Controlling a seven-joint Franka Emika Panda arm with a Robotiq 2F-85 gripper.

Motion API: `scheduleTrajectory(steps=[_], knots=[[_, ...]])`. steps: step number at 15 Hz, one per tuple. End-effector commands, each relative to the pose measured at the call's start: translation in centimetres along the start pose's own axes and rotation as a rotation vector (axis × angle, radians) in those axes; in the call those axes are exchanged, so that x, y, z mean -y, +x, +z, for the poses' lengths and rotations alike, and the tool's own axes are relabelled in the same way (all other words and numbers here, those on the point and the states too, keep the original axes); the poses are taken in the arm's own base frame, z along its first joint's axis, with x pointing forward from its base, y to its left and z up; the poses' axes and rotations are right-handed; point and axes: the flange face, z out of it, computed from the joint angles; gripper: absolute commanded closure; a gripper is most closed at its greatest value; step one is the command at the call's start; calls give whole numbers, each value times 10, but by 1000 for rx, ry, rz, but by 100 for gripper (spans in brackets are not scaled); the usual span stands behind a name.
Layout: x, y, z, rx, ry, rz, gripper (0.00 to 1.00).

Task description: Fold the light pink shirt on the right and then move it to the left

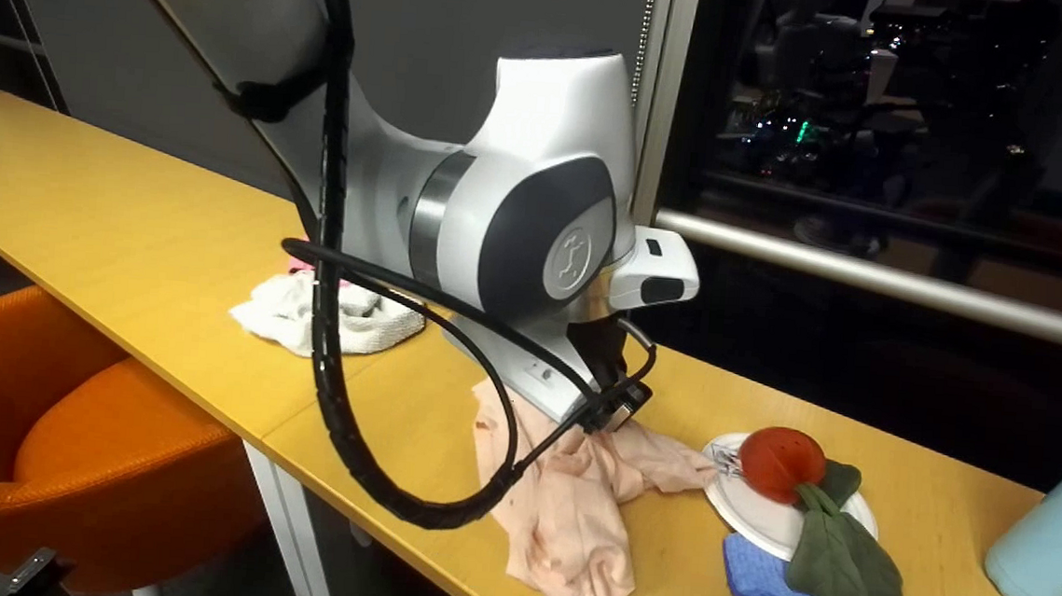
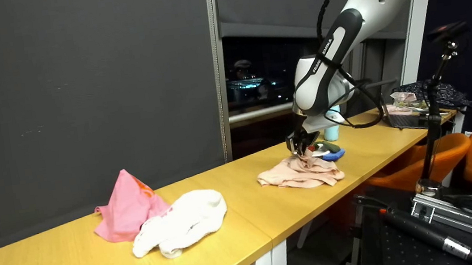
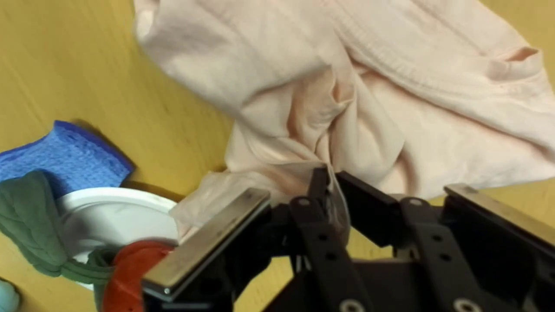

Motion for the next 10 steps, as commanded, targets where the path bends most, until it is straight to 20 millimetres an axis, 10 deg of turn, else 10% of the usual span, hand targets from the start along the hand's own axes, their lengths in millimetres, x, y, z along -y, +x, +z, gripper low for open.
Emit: scheduleTrajectory(steps=[1, 4, 6, 10], knots=[[18, -3, 25, 4, 32, 8, 97], [23, -5, 40, 17, 42, 17, 97], [23, -3, 41, 16, 45, 28, 62], [18, 7, 27, -1, 55, 43, 46]])
